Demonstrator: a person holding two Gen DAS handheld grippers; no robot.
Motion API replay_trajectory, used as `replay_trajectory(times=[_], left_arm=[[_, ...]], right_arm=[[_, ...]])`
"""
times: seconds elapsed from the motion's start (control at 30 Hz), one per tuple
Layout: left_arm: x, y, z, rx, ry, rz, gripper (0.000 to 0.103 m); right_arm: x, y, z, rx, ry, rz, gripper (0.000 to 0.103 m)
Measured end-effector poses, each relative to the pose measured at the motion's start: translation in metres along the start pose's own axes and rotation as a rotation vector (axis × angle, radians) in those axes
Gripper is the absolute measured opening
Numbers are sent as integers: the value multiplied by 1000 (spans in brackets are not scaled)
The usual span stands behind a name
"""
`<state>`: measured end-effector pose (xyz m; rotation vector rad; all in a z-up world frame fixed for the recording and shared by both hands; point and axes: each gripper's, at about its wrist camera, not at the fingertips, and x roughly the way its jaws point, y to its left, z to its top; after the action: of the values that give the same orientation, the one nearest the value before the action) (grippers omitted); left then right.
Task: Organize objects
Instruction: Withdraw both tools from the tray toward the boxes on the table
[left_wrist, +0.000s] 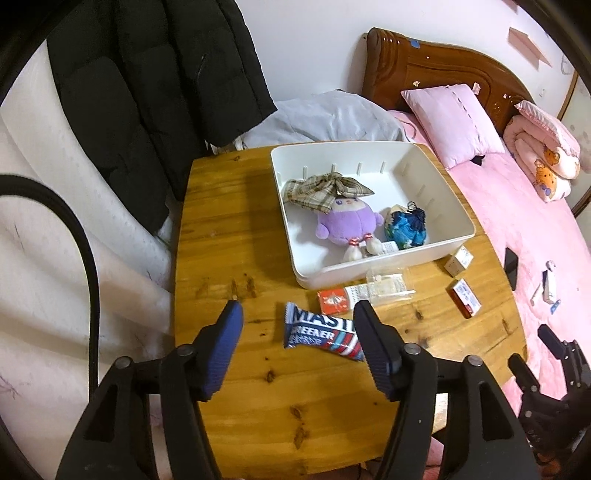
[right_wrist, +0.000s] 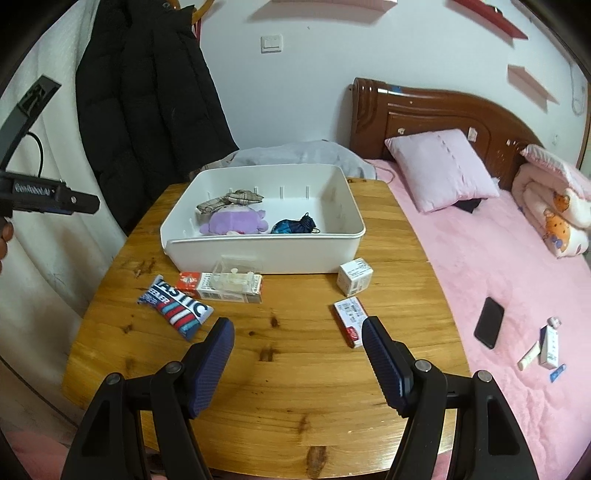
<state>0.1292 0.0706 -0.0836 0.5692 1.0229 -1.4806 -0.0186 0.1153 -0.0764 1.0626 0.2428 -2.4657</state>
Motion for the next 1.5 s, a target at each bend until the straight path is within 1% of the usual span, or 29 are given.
replay_trajectory(times=[0.03, 0.1, 0.13, 0.3, 0.5, 0.6, 0.7, 0.97, 1.07, 1.1, 1.3, 1.43, 1.5], left_arm=[[-1, 0, -1, -3, 4, -6, 70], [-2, -1, -4, -17, 16, -7, 79], [-2, -2, -6, -20, 20, -8, 80], [4, -4, -18, -60, 77, -36, 80], [14, -17, -22, -54, 141, -19, 80], [18, -26, -19, -55, 151, -19, 80], [24, -38, -12, -69, 173, -8, 80], [44, -74, 5, -50, 217, 4, 80], [56, -86, 9, -45, 245, 4, 83], [60, -90, 9, -1, 270, 1, 84], [89, -103, 14, 5, 342, -15, 85], [109, -109, 20, 31, 377, -24, 88], [117, -111, 23, 44, 388, -31, 92]], right_arm=[[0, 0, -2, -6, -4, -8, 72], [0, -2, -4, -11, -10, -14, 72], [1, -4, -5, -12, -11, -15, 72], [7, -11, -5, -33, -20, -24, 72], [19, -25, 1, -52, -22, -30, 72], [29, -36, 4, -66, -16, -20, 72], [40, -49, 9, -88, 10, 0, 72], [68, -73, 16, -159, 73, 76, 72], [80, -77, 18, -187, 108, 109, 72], [83, -78, 19, -199, 118, 117, 72], [103, -85, 19, -240, 184, 166, 72], [118, -90, 21, -237, 227, 180, 72], [125, -92, 21, -227, 253, 182, 72]])
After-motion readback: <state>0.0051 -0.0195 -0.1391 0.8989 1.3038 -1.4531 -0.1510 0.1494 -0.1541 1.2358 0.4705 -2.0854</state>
